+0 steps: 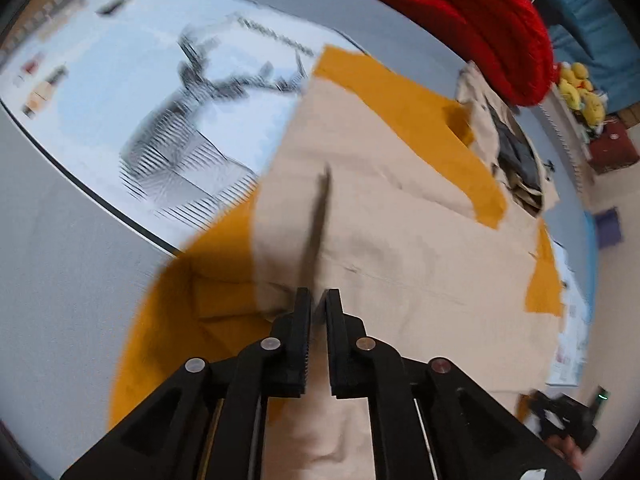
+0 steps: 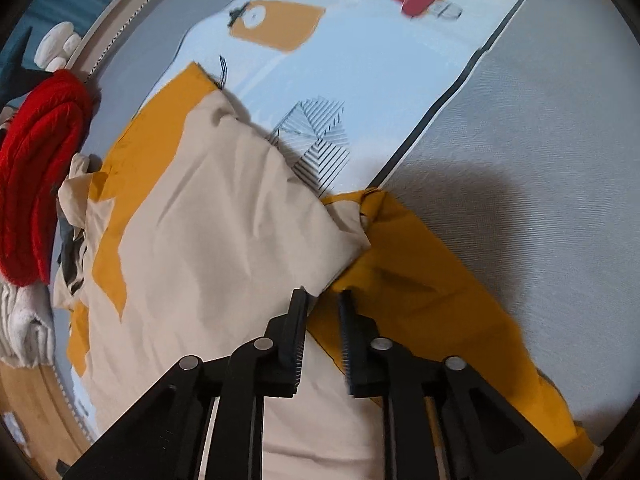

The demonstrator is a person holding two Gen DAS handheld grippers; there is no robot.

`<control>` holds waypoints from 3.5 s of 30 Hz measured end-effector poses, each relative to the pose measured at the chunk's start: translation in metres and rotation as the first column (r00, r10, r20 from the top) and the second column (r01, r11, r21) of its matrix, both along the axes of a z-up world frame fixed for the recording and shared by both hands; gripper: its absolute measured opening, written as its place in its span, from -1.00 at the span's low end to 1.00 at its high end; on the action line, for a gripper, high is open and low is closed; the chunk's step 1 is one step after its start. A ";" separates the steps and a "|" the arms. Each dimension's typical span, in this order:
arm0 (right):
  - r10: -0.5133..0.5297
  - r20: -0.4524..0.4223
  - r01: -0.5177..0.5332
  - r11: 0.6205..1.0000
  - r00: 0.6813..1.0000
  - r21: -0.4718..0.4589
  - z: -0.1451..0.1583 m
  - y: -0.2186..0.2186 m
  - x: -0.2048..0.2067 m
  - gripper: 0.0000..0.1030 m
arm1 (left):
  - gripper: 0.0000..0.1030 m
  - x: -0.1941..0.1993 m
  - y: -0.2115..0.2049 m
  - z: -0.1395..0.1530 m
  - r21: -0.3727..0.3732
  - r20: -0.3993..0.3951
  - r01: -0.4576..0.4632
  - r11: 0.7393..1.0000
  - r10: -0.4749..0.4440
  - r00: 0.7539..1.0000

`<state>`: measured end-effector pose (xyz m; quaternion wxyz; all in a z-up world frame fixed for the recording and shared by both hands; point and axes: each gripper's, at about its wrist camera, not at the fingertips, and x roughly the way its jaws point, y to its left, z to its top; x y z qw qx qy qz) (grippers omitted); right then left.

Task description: Fold large clothes

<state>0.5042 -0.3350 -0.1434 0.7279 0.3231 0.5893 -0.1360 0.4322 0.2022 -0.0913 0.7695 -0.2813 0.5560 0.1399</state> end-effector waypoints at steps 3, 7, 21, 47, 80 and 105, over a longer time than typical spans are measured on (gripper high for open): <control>-0.006 0.069 0.014 0.992 0.998 -0.122 0.027 0.012 -0.012 -0.62 | -0.62 0.004 -0.022 0.028 0.258 0.021 0.079 0.963 -0.087 0.996; 0.100 0.214 -0.046 0.970 0.972 -0.240 0.065 0.046 -0.018 -0.60 | -0.48 0.013 -0.040 0.026 0.189 0.069 0.174 0.967 -0.190 0.979; 0.508 -0.009 -0.502 0.848 0.861 -0.169 -0.002 0.096 0.036 -0.29 | -0.46 0.024 -0.040 -0.027 0.098 -0.102 0.195 0.976 -0.185 0.978; 0.641 0.172 -0.509 0.721 0.748 -0.469 0.097 0.115 -0.015 -0.29 | -0.46 0.005 -0.096 0.044 0.302 0.133 0.272 0.914 -0.323 0.937; 0.625 0.153 -0.489 0.719 0.765 -0.493 0.107 0.068 0.007 -0.64 | -0.70 0.167 -0.102 0.082 0.396 0.242 0.269 0.878 -0.383 0.892; 0.604 0.052 -0.523 0.726 0.795 -0.447 0.064 0.051 0.033 -0.71 | -0.91 0.417 -0.122 -0.037 0.286 0.017 0.276 0.918 -0.293 0.956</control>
